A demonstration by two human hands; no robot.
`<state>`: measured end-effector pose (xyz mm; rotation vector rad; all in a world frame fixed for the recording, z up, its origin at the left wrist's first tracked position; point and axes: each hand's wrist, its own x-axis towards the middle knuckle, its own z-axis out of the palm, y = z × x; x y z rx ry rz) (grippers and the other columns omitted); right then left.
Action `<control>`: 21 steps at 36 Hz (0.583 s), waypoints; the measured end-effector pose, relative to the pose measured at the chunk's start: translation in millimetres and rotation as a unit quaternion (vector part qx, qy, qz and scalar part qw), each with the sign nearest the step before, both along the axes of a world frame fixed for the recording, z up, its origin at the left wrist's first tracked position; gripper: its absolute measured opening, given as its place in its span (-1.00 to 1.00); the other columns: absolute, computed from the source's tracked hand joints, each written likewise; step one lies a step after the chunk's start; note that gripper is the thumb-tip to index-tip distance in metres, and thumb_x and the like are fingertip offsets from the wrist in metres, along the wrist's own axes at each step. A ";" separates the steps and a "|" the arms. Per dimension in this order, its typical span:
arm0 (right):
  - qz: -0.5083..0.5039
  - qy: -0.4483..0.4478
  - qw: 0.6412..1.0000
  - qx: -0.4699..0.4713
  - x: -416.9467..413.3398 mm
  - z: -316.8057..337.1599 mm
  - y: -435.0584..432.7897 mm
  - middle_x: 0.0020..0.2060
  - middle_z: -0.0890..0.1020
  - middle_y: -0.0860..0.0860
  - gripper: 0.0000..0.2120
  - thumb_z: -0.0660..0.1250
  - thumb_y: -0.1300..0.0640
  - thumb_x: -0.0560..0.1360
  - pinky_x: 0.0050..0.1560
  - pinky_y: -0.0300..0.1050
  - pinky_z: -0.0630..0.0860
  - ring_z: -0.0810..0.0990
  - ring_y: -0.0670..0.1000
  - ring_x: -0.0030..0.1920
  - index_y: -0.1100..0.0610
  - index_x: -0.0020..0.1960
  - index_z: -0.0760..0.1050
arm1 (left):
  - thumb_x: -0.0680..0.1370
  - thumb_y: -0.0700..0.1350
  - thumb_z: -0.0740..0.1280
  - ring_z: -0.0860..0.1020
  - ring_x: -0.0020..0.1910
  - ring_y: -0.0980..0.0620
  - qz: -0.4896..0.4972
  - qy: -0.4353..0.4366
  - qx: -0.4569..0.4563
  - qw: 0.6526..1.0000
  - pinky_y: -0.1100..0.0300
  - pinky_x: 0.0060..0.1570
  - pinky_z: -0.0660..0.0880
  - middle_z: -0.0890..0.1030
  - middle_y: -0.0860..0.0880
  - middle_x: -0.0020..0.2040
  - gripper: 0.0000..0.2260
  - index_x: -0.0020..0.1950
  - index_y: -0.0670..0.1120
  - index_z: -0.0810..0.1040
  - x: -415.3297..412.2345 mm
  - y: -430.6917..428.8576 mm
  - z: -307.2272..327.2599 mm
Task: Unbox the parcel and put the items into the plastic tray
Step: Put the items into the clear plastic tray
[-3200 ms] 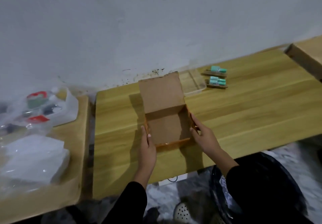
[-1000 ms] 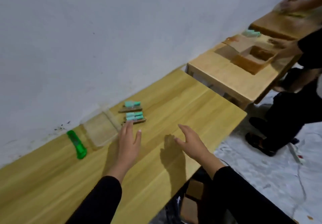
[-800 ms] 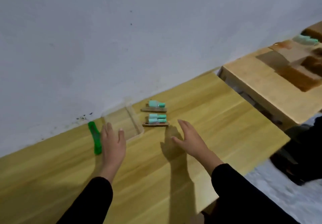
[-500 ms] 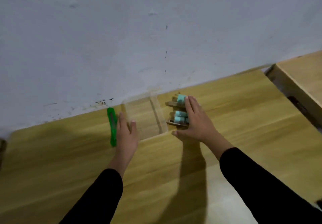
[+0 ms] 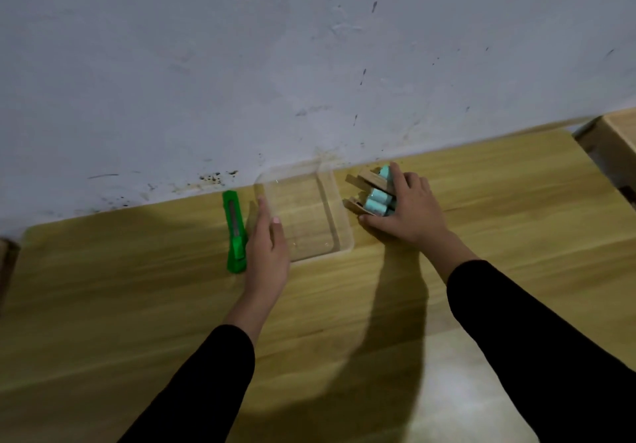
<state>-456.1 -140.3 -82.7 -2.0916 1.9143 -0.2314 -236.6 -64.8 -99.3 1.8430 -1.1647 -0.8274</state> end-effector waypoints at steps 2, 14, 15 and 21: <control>-0.015 -0.009 1.000 -0.005 2.7 -0.8 0.2 0.25 0.38 0.19 -0.01 0.39 -0.29 0.27 0.27 0.06 0.31 0.33 0.20 0.24 0.12 0.49 0.02 | 0.65 -0.05 0.02 0.22 -0.49 0.08 0.004 0.004 -0.001 1.000 0.25 -0.49 0.20 0.30 -0.01 -0.37 -0.56 0.53 0.07 0.03 0.3 0.9 -0.3; -0.106 -0.088 0.990 0.014 0.7 5.8 11.9 0.23 0.41 0.16 -0.09 0.42 -0.25 0.28 0.21 0.05 0.37 0.35 0.16 0.24 0.07 0.45 0.08 | 0.65 -0.05 0.02 0.19 -0.50 0.09 0.000 0.000 0.003 1.000 0.32 -0.55 0.16 0.24 -0.02 -0.42 -0.56 0.53 0.07 0.02 -1.3 1.8 3.5; -0.118 -0.102 0.988 0.018 -0.5 7.4 13.9 0.24 0.41 0.17 -0.09 0.43 -0.24 0.28 0.22 0.06 0.36 0.34 0.16 0.25 0.07 0.45 0.08 | 0.65 -0.05 0.02 0.20 -0.50 0.09 0.002 -0.002 0.007 1.000 0.28 -0.52 0.18 0.25 -0.03 -0.42 -0.56 0.53 0.08 0.02 -1.9 1.8 3.6; -0.137 -0.179 0.974 -0.004 18.8 32.5 27.4 0.19 0.42 0.16 -0.09 0.42 -0.23 0.27 0.20 0.12 0.45 0.36 0.14 0.23 0.06 0.45 0.10 | 0.65 -0.06 0.03 0.26 -0.49 0.05 0.018 -0.005 0.005 1.000 0.16 -0.44 0.25 0.36 -0.09 -0.37 -0.56 0.53 0.07 0.06 -7.0 1.7 5.7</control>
